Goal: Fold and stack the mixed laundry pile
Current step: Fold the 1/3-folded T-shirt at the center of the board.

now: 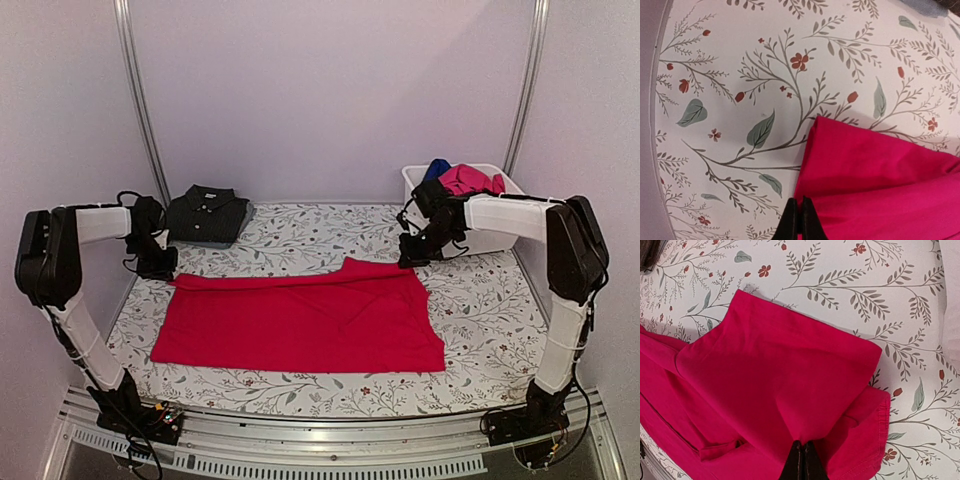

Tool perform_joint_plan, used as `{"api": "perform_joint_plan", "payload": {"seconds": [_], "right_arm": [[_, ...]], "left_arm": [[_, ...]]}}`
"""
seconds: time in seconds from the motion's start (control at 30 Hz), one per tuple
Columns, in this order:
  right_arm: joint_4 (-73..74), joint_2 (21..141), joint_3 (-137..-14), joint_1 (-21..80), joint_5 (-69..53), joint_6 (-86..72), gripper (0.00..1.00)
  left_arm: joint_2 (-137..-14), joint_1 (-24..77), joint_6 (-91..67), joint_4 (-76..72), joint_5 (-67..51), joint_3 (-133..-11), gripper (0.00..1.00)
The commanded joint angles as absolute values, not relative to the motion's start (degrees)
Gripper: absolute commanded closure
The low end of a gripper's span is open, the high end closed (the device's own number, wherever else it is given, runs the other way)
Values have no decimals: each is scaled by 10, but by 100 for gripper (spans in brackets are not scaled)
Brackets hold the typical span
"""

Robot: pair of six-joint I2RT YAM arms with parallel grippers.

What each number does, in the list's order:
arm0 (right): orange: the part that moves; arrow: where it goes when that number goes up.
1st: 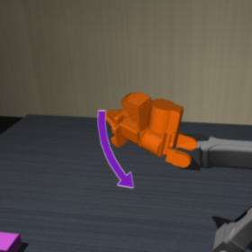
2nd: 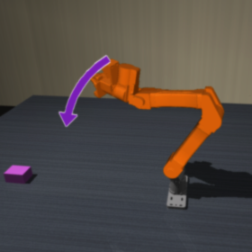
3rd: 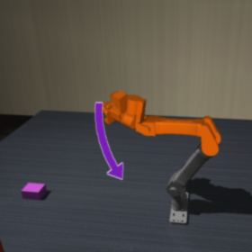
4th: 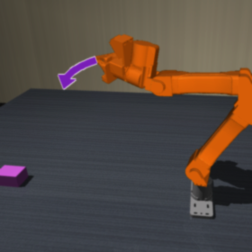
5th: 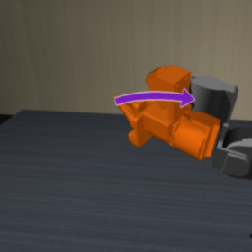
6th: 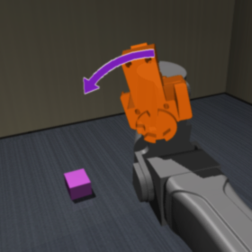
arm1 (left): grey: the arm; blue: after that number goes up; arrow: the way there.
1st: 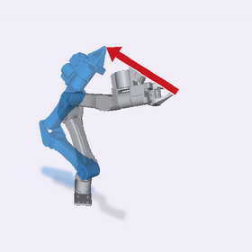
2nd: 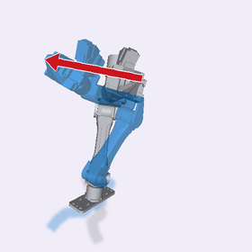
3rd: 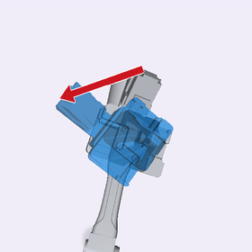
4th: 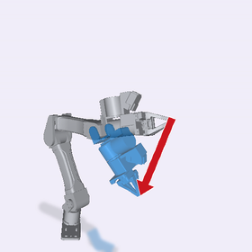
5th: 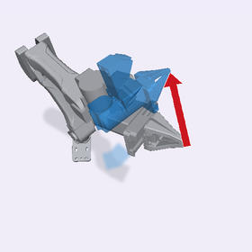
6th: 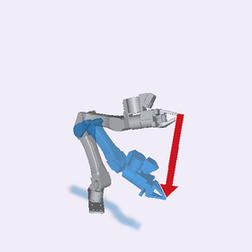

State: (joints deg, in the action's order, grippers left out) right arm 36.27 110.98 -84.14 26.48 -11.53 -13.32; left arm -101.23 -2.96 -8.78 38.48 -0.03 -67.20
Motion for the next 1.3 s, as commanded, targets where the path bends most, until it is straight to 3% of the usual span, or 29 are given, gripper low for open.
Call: {"api": "perform_joint_plan", "payload": {"seconds": [0.0, 0.33, 0.67, 1.07, 1.27], "right_arm": [[349, 1071, -810, 288, -115, -153, 100], [340, 1080, -754, 295, -97, -178, 100], [376, 1058, -809, 293, -71, -170, 100], [365, 1039, -753, 293, -82, -187, 100], [390, 1026, -794, 284, -59, -171, 100]], "left_arm": [[-984, -36, -86, 409, 46, -656, 100], [-973, -27, -89, 393, 29, -614, 100], [-943, -27, -97, 412, 45, -642, 100], [-941, -31, -98, 407, 56, -616, 100], [-920, -33, -104, 403, 61, -637, 100]]}}
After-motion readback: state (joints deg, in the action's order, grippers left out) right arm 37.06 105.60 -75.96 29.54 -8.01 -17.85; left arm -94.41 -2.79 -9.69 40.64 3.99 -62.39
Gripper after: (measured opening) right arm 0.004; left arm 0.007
